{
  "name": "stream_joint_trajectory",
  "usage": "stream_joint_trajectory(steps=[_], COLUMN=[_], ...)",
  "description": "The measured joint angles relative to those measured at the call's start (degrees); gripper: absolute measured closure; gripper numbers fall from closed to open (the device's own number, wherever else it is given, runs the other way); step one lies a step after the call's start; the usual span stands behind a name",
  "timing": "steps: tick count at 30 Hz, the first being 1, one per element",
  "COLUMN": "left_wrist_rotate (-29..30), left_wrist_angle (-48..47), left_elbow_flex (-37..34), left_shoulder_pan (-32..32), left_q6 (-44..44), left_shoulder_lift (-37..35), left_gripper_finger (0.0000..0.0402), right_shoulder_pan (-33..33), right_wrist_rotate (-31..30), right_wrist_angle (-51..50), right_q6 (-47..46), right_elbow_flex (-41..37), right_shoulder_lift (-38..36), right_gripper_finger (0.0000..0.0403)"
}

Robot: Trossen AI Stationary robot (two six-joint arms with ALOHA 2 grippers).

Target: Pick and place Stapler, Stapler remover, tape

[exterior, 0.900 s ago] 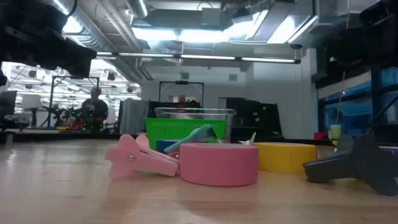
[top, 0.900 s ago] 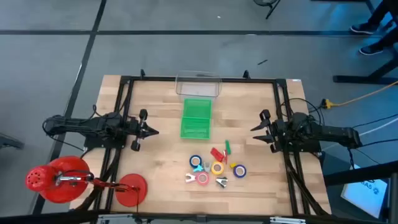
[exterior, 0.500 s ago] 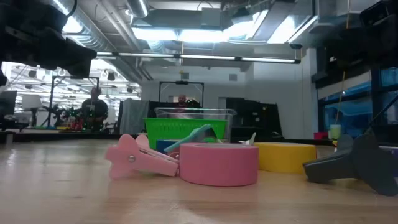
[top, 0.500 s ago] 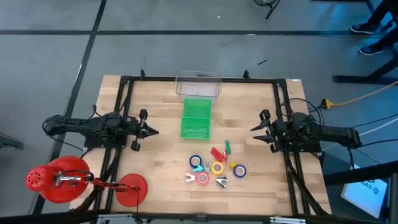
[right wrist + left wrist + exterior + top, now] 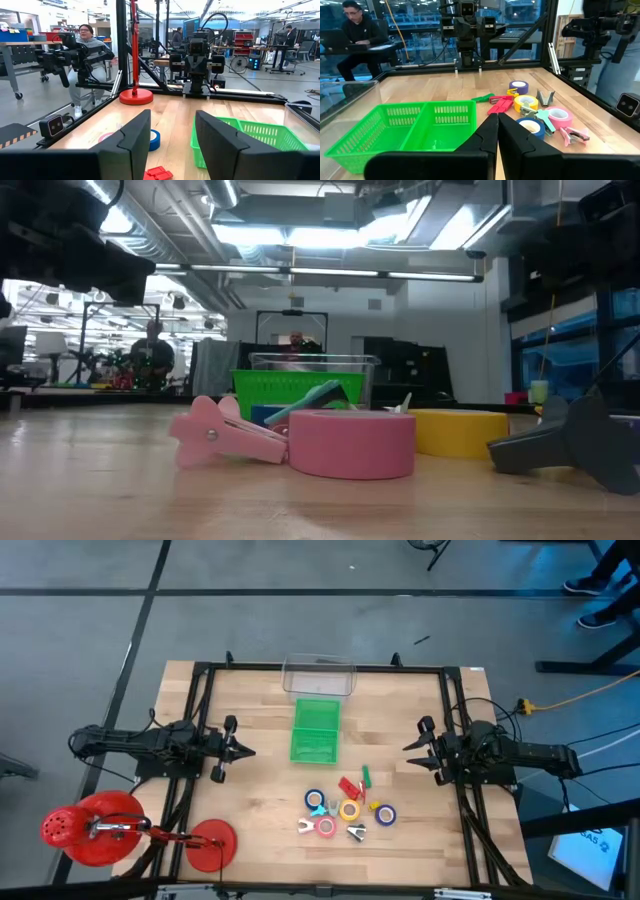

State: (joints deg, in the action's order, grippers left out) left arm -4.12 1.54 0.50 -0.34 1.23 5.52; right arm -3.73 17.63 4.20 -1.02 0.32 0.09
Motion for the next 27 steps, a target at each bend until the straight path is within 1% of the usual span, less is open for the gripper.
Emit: stream_joint_trajectory(steps=[3,4,6,7,9,11,20,23,25,27], left_wrist_rotate=[0.0,0.0,0.0,0.0,0.0,0.0,0.0,0.0,0.0,0.0], left_wrist_angle=[0.0,0.0,0.0,0.0,0.0,0.0,0.0,0.0,0.0,0.0], left_elbow_flex=[0.0,0.0,0.0,0.0,0.0,0.0,0.0,0.0,0.0,0.0], left_shoulder_pan=[0.0,0.0,0.0,0.0,0.0,0.0,0.0,0.0,0.0,0.0], left_q6=[0.0,0.0,0.0,0.0,0.0,0.0,0.0,0.0,0.0,0.0], left_shoulder_lift=[0.0,0.0,0.0,0.0,0.0,0.0,0.0,0.0,0.0,0.0], left_gripper_finger=[0.0395,0.0395,0.0395,0.0395,0.0394,0.0393,0.0397,0.0394,0.0393,0.0394], right_shoulder_pan=[0.0,0.0,0.0,0.0,0.0,0.0,0.0,0.0,0.0,0.0], right_wrist_rotate=[0.0,-0.1,-3.0,-4.6,-6.8,-8.1,-8.2,-7.9,-5.2,-0.7], right_wrist_angle=[0.0,0.1,0.9,1.3,2.2,2.0,1.5,4.0,4.8,6.7], right_q6=[0.4,3.3,15.7,20.2,23.9,23.4,22.6,21.8,15.3,2.8], right_elbow_flex=[0.0,0.0,0.0,0.0,0.0,0.0,0.0,0.0,0.0,0.0], right_shoulder_lift=[0.0,0.0,0.1,0.1,0.1,0.1,0.1,0.1,0.2,0.1], right_gripper_finger=[0.0244,0.0244,0.0244,0.0244,0.0244,0.0244,0.0244,0.0244,0.0244,0.0244])
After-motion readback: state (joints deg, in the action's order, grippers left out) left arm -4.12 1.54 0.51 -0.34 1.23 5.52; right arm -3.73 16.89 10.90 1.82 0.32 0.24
